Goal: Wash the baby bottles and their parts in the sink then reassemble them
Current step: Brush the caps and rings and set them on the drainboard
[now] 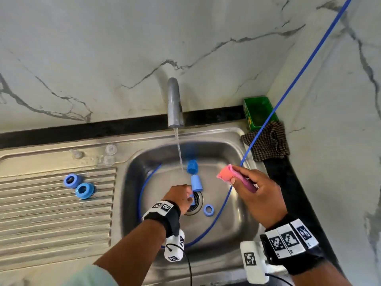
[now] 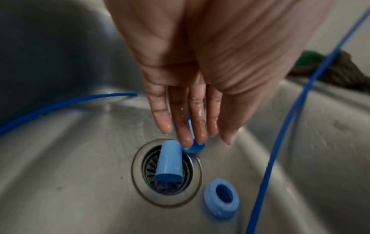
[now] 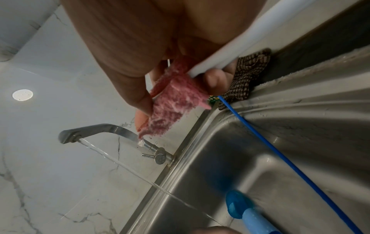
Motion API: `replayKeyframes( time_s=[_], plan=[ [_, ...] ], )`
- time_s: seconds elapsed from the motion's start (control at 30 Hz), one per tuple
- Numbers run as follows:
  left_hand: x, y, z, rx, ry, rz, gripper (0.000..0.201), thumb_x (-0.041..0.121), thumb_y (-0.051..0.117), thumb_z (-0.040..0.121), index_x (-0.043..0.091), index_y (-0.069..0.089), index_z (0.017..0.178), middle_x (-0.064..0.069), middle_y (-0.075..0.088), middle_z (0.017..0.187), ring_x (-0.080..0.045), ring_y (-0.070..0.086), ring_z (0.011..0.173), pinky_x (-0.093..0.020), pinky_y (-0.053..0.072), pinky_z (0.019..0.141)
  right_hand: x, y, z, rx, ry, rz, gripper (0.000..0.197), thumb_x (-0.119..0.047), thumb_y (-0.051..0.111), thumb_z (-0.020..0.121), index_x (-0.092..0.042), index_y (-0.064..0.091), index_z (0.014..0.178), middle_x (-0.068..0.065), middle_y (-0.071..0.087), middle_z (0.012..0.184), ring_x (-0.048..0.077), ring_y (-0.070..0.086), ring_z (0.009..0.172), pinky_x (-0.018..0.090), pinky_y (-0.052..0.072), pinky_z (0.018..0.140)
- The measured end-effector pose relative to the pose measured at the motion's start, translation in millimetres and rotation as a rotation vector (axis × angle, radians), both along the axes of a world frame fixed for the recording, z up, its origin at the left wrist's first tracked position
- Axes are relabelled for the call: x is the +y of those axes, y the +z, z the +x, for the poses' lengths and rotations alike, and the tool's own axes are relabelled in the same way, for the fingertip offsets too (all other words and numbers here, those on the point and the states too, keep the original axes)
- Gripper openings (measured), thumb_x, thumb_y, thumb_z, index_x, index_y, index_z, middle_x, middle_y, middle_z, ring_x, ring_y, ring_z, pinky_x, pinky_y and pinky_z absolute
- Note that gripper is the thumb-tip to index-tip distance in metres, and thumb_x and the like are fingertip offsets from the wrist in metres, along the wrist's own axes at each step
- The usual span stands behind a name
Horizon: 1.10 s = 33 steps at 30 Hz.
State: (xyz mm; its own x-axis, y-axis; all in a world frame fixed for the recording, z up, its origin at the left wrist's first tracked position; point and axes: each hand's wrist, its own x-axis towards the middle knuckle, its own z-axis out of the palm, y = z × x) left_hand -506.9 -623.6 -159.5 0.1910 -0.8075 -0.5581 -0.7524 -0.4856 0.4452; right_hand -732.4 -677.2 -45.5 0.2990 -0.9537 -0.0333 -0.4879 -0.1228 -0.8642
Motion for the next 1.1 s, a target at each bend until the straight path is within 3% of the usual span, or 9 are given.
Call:
replayKeyframes(
  time_s=[0.23,0.33,0.53,0.63,0.77,0.83,0.93,1.0,1.1],
  plan=[
    [-37,-40,-42,-0.022,-0.433,0.105,0.049,0.025,0.067,0.092,0.025,0.051,0.139,-0.006,0.056,0.135,-0.031,0.058,0.121,-0.038,0.048,0.1,-17,-3,3,-0.026,-0.013,0.05,0.038,-0.018,0.075,0.088,-0.042,0.07,0.116,-0.021,0.07,0.106,-0.009,0.063,0.102,0.002,0.041,0.085],
    [-45,-54,-53,-0.071,-0.588,0.147,0.048,0.018,0.071,0.087,0.02,0.054,0.132,-0.009,0.054,0.129,-0.034,0.059,0.116,-0.041,0.052,0.095,-21,-7,1,-0.023,-0.048,0.063,0.036,-0.018,0.075,0.087,-0.038,0.072,0.117,-0.018,0.071,0.107,-0.005,0.064,0.102,0.006,0.044,0.087],
    [-36,-77,-63,-0.197,-0.66,0.138,0.038,0.011,0.059,0.094,0.01,0.051,0.131,-0.014,0.05,0.13,-0.037,0.058,0.114,-0.038,0.044,0.077,-24,-15,-5,-0.008,-0.095,0.078,0.035,-0.019,0.076,0.088,-0.037,0.073,0.118,-0.015,0.072,0.107,-0.002,0.066,0.102,0.01,0.047,0.089],
    [-32,-79,-54,-0.154,-0.523,0.133,0.03,0.017,0.06,0.093,0.013,0.052,0.123,-0.011,0.054,0.126,-0.036,0.06,0.11,-0.036,0.047,0.076,-24,-16,-4,0.001,-0.096,0.068,0.036,-0.019,0.077,0.087,-0.037,0.072,0.118,-0.013,0.072,0.105,0.0,0.066,0.101,0.011,0.047,0.088],
    [-38,-56,-27,-0.001,-0.13,0.02,0.03,0.035,0.068,0.087,0.025,0.065,0.114,0.006,0.065,0.107,-0.024,0.064,0.103,-0.025,0.045,0.08,-24,-13,2,-0.024,-0.075,0.066,0.036,-0.018,0.076,0.087,-0.035,0.073,0.119,-0.015,0.072,0.107,-0.001,0.066,0.102,0.01,0.047,0.089],
    [-42,-37,-6,0.131,0.122,-0.032,0.025,0.037,0.075,0.083,0.024,0.071,0.104,0.002,0.07,0.099,-0.021,0.068,0.092,-0.024,0.048,0.079,-22,-9,7,-0.027,-0.045,0.046,0.036,-0.018,0.076,0.087,-0.035,0.073,0.119,-0.016,0.071,0.109,-0.003,0.065,0.104,0.011,0.046,0.091],
    [-43,-10,21,0.467,0.526,-0.13,0.006,0.023,0.078,0.081,0.021,0.073,0.08,-0.009,0.068,0.081,-0.021,0.065,0.067,-0.028,0.055,0.066,-20,-3,13,-0.027,-0.003,0.044,0.036,-0.019,0.076,0.088,-0.034,0.072,0.12,-0.016,0.071,0.112,-0.005,0.064,0.105,0.011,0.046,0.094],
    [-42,8,32,0.598,0.652,-0.206,0.008,0.01,0.073,0.09,0.016,0.07,0.093,-0.012,0.065,0.089,-0.017,0.06,0.069,-0.025,0.052,0.064,-19,2,15,-0.022,0.027,0.034,0.037,-0.021,0.075,0.089,-0.036,0.071,0.122,-0.017,0.071,0.114,-0.005,0.063,0.107,0.009,0.045,0.094],
    [-39,38,40,0.609,0.65,-0.332,0.018,0.009,0.072,0.091,0.013,0.069,0.109,0.0,0.07,0.089,-0.015,0.063,0.076,-0.024,0.055,0.073,-14,14,16,-0.014,0.049,0.001,0.038,-0.024,0.074,0.089,-0.043,0.07,0.121,-0.021,0.07,0.114,-0.006,0.062,0.109,0.01,0.045,0.095]
  ],
)
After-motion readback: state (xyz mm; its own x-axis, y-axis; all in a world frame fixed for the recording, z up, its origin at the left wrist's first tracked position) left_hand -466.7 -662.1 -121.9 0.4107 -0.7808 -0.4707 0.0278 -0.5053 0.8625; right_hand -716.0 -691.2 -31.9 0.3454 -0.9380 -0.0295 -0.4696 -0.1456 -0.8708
